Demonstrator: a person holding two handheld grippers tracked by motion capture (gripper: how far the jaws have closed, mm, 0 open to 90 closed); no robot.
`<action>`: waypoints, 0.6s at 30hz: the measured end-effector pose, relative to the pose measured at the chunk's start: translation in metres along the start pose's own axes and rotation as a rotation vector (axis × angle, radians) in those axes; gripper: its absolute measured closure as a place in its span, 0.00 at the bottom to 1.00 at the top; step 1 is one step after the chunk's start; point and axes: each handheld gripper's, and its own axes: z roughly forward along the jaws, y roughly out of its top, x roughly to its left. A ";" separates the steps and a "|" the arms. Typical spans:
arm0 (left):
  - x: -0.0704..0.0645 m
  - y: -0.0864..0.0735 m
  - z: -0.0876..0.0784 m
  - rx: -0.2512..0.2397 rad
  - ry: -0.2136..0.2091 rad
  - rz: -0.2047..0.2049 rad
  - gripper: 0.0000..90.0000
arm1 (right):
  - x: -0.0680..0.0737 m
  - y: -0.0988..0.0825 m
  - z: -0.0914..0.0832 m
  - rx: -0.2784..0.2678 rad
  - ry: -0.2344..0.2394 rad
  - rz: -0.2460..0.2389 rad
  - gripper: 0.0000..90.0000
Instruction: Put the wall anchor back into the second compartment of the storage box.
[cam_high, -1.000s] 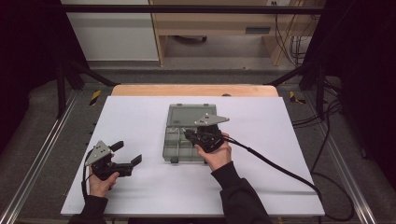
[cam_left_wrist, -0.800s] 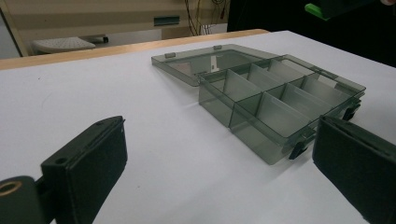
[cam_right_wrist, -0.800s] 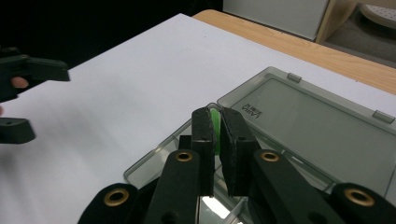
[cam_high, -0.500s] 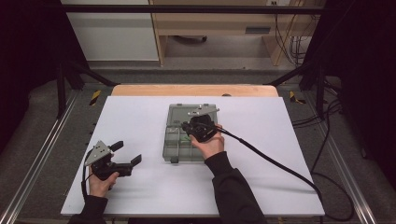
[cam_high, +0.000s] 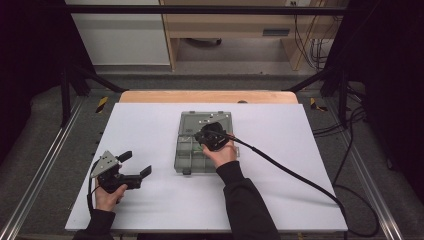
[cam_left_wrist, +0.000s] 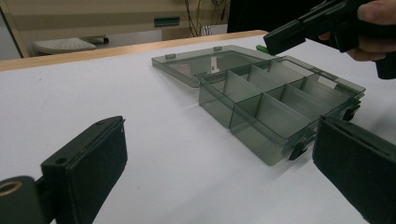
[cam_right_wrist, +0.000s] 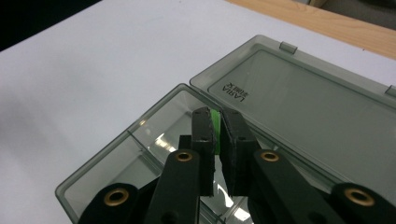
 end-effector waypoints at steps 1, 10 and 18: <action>0.000 0.000 0.000 0.000 0.001 0.000 0.03 | 0.000 -0.001 0.001 0.005 0.000 -0.001 0.94; 0.000 0.000 0.000 0.002 0.001 0.002 0.03 | -0.002 -0.009 0.016 0.066 -0.008 -0.004 0.94; -0.001 0.000 0.001 0.003 -0.001 0.004 0.03 | -0.005 -0.016 0.028 0.140 -0.012 -0.006 0.94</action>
